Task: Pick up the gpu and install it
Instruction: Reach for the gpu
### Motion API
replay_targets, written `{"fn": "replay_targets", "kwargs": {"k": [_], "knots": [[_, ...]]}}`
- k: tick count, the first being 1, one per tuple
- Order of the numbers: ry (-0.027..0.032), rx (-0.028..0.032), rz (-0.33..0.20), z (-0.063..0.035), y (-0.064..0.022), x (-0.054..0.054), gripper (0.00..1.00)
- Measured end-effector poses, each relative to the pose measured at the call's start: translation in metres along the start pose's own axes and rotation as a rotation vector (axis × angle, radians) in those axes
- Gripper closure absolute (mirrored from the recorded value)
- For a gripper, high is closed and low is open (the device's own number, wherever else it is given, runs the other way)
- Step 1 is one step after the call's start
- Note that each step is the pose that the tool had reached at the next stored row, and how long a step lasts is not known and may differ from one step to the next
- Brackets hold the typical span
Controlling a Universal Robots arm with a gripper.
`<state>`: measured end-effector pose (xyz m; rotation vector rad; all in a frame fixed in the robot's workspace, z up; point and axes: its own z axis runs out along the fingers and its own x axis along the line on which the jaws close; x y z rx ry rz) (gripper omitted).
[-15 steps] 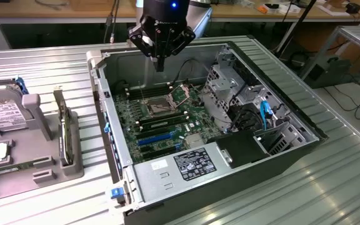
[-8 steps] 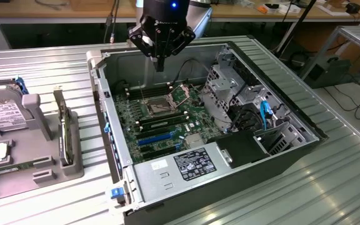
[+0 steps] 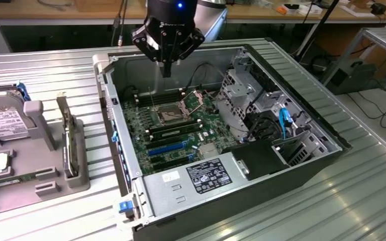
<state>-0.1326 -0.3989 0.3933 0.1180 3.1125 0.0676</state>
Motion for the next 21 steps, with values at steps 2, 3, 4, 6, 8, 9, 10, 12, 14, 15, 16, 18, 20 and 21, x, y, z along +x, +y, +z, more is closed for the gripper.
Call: {"fn": "replay_targets", "kwargs": {"k": [2, 3, 4, 6, 8, 9, 10, 12, 14, 15, 16, 18, 20, 21], "knots": [[0.0000, 0.0000, 0.000, 0.0000, -0.0001, 0.001, 0.89], [0.0000, 0.0000, 0.000, 0.0000, -0.0001, 0.002, 0.89], [0.0000, 0.0000, 0.000, -0.0001, -0.0002, 0.002, 0.89], [0.0000, 0.0000, 0.000, -0.0001, -0.0003, 0.004, 0.89], [0.0000, 0.0000, 0.000, -0.0002, -0.0004, 0.006, 0.89], [0.0000, 0.0000, 0.000, -0.0002, -0.0005, 0.007, 0.89], [0.0000, 0.0000, 0.000, -0.0002, -0.0006, 0.008, 0.89], [0.0000, 0.0000, 0.000, -0.0003, -0.0008, 0.010, 0.89], [0.0000, 0.0000, 0.000, -0.0003, -0.0010, 0.013, 0.89], [0.0000, -0.0001, 0.000, -0.0003, -0.0011, 0.014, 0.89], [0.0001, 0.0001, 0.000, -0.0004, -0.0012, 0.015, 0.89], [0.0000, 0.0000, 0.000, -0.0004, -0.0013, 0.018, 0.89], [0.0000, 0.0000, 0.000, -0.0004, -0.0015, 0.020, 0.89], [0.0000, 0.0000, 0.000, -0.0005, -0.0016, 0.021, 0.89]]}}
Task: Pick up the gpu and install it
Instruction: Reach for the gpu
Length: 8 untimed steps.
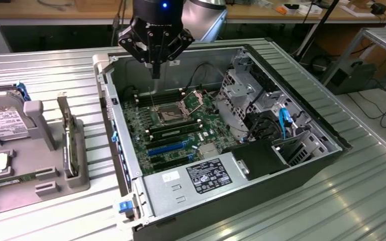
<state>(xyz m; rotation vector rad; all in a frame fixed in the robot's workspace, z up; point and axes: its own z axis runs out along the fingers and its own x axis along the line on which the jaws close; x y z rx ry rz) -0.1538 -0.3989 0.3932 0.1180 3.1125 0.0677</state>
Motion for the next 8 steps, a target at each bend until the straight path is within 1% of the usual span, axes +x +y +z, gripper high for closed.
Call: {"fn": "replay_targets", "kwargs": {"k": [8], "knots": [[0.0002, 0.0000, 0.000, -0.0002, -0.0006, 0.0083, 0.89]]}}
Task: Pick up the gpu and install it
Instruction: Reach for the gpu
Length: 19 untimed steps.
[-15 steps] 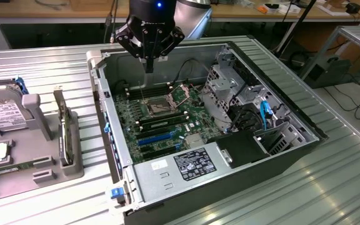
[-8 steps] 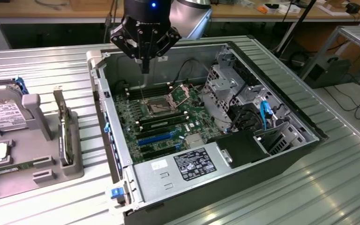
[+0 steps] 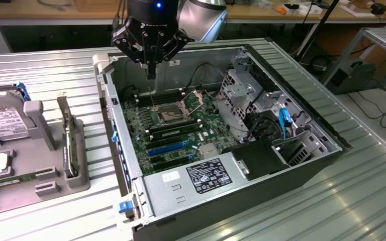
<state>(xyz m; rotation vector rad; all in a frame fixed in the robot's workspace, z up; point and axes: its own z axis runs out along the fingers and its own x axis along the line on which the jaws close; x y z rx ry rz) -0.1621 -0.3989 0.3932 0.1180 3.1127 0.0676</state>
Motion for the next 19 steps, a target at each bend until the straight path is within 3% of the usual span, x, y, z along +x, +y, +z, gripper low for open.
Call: {"fn": "replay_targets", "kwargs": {"k": [19], "knots": [[0.0006, 0.0001, 0.000, -0.0004, -0.0012, 0.016, 0.89]]}}
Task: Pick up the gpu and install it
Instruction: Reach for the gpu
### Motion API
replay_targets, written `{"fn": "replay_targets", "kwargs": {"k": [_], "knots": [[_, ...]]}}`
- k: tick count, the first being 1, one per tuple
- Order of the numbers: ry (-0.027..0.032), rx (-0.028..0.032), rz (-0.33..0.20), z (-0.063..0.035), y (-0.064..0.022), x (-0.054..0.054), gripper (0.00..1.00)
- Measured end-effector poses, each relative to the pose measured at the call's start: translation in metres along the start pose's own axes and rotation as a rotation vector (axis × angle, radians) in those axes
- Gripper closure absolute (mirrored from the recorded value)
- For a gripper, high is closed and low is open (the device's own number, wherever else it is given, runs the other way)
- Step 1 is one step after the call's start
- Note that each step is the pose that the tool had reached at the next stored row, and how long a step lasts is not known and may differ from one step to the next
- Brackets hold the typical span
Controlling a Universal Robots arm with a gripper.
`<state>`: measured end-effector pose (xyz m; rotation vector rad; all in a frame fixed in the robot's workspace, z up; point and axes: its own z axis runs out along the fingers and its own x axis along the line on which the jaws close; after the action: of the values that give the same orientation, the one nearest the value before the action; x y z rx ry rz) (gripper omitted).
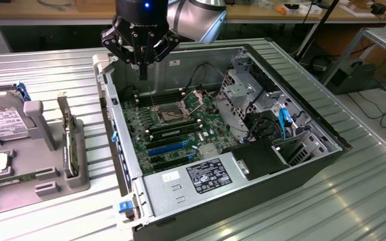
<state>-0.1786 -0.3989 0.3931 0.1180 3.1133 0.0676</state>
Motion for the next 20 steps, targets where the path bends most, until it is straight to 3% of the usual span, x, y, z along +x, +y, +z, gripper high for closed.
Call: {"fn": "replay_targets", "kwargs": {"k": [20], "knots": [[0.0003, 0.0000, 0.000, -0.0004, -0.0015, 0.020, 0.89]]}}
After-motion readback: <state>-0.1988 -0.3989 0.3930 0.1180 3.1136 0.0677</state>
